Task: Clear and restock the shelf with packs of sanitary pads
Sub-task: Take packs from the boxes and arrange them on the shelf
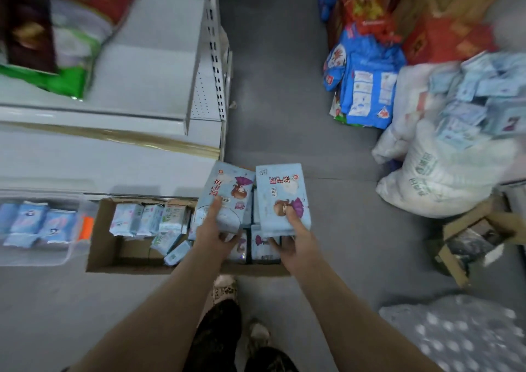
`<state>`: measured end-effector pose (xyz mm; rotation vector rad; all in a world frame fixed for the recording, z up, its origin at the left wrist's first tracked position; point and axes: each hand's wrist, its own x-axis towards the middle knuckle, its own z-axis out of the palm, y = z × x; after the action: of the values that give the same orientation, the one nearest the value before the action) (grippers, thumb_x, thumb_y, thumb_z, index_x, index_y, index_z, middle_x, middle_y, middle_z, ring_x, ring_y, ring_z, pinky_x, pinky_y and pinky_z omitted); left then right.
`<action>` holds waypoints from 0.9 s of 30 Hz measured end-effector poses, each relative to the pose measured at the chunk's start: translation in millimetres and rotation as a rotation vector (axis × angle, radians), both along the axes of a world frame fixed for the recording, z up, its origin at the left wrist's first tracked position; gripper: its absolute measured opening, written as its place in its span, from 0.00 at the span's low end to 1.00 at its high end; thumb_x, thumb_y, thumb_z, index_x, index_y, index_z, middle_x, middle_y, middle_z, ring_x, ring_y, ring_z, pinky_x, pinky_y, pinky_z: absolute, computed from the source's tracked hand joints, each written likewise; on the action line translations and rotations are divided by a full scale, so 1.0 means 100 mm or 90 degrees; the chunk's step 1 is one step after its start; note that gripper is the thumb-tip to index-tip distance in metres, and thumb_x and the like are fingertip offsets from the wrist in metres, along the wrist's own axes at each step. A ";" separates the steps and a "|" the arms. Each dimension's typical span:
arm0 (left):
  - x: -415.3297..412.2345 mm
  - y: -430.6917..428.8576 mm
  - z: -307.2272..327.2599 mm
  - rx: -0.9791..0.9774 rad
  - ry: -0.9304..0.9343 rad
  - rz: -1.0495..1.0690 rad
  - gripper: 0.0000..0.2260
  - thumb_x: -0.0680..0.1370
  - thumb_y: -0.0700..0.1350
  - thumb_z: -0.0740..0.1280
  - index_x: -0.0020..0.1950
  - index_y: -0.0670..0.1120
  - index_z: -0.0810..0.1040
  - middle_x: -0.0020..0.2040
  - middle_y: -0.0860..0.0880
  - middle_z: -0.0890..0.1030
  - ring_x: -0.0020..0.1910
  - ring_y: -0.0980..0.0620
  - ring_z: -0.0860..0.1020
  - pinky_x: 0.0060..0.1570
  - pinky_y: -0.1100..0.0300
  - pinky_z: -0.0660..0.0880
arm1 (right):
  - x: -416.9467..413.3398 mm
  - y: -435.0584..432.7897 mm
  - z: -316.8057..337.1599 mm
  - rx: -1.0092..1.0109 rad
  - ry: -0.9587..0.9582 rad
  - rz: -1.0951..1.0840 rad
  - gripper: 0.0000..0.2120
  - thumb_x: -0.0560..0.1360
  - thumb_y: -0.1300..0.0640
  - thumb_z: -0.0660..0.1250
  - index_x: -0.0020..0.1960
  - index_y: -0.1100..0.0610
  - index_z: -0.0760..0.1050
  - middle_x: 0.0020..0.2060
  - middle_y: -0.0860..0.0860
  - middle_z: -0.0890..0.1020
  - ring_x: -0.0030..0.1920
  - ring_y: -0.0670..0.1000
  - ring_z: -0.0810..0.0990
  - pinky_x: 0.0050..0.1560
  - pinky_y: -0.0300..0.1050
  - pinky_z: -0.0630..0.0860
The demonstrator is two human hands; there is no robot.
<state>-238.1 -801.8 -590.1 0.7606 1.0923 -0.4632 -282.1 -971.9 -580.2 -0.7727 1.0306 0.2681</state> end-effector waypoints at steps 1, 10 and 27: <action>-0.03 0.05 0.20 0.006 -0.019 0.013 0.26 0.67 0.56 0.79 0.60 0.49 0.78 0.56 0.43 0.84 0.55 0.42 0.81 0.57 0.40 0.79 | 0.00 0.04 0.16 -0.011 0.011 0.002 0.19 0.68 0.52 0.79 0.57 0.52 0.81 0.52 0.54 0.87 0.59 0.58 0.82 0.65 0.65 0.76; -0.50 0.72 1.90 0.039 -0.196 0.097 0.24 0.70 0.58 0.76 0.62 0.51 0.78 0.58 0.46 0.82 0.55 0.47 0.80 0.43 0.50 0.80 | -0.06 0.49 1.66 0.019 -0.190 0.124 0.33 0.64 0.53 0.80 0.66 0.54 0.76 0.55 0.54 0.86 0.58 0.54 0.84 0.59 0.51 0.80; -0.65 3.43 3.94 0.087 -0.474 0.228 0.27 0.66 0.58 0.79 0.60 0.49 0.78 0.60 0.44 0.80 0.58 0.44 0.79 0.43 0.48 0.81 | 0.37 3.03 3.65 0.023 -0.513 0.287 0.15 0.71 0.58 0.74 0.57 0.54 0.79 0.46 0.51 0.87 0.53 0.54 0.84 0.47 0.51 0.84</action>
<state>-303.4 -459.2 -196.5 0.7465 0.5362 0.2033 -244.8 -669.0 -215.3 -0.9614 0.0850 0.3173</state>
